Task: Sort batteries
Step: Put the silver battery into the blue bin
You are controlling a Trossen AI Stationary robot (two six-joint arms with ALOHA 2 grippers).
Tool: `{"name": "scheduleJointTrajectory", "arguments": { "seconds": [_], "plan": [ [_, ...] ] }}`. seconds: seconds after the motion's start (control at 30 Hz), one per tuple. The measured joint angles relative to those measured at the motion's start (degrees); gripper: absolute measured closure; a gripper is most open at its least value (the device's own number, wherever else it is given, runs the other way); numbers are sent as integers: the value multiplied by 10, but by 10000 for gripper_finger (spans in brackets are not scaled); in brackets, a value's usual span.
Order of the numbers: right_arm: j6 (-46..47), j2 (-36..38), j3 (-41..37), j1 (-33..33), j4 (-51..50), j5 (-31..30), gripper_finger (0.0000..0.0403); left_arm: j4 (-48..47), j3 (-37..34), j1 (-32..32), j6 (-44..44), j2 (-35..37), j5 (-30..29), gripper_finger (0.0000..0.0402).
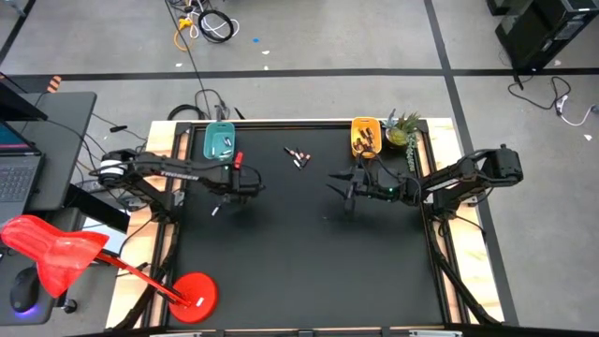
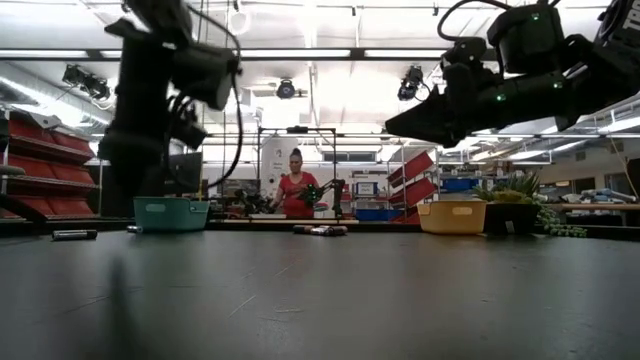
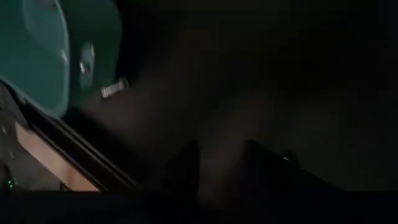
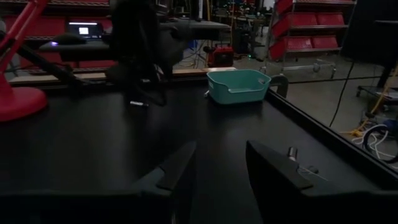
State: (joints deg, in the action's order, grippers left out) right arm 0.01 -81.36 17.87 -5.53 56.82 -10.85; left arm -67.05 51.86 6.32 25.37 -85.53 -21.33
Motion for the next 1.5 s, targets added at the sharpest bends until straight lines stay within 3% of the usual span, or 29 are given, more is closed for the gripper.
{"name": "scheduleJointTrajectory", "arguments": {
  "seconds": [0.2, 0.37, 0.63, 0.97, 1.23, 1.37, 1.5],
  "plan": [
    [0, 0, 0, 6, 0, 0, 254, 67, -67, 30, 61, 27, 0, 248],
    [0, 0, 0, 9, 1, 0, 254, 126, -106, 69, 48, 87, 7, 253],
    [-1, 0, 0, 9, 1, 0, 254, 136, -120, 129, 23, 174, 27, 268],
    [-1, 0, 0, 16, 0, 0, 254, 208, -171, 187, 45, 200, 25, 269],
    [-1, 0, 0, 17, 0, 0, 254, 224, -204, 203, 161, 200, -85, 269],
    [0, 0, 0, 17, 1, 0, 254, 230, -204, 214, 168, 200, -92, 261],
    [0, 0, 0, 17, 1, 0, 254, 246, -204, 215, 149, 200, -90, 221]
  ]
}}
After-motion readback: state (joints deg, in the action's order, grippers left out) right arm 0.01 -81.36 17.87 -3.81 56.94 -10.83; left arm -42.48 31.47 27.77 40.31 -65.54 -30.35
